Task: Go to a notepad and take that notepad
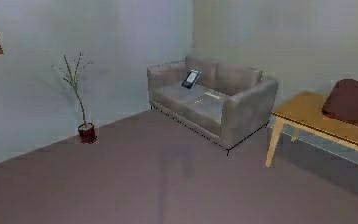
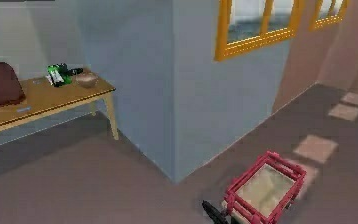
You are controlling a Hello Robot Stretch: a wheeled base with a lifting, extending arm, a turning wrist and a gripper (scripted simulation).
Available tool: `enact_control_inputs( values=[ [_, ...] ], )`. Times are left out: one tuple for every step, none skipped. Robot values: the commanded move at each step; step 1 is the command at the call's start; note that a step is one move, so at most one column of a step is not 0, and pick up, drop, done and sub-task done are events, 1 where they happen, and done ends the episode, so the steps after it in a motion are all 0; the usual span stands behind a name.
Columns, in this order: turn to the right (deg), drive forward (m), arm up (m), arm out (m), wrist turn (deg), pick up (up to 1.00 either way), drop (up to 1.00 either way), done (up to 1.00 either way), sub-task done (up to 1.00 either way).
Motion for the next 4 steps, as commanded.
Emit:
enact_control_inputs(
  values=[
    [45.0, 0.0, 0.0, 0.0, 0.0, 0.0, 0.0, 0.0, 0.0],
    [0.0, 1.0, 0.0, 0.0, 0.0, 0.0, 0.0, 0.0, 0.0],
    [12.0, 0.0, 0.0, 0.0, 0.0, 0.0, 0.0, 0.0, 0.0],
    [0.0, 0.15, 0.0, 0.0, 0.0, 0.0, 0.0, 0.0, 0.0]
  ],
)
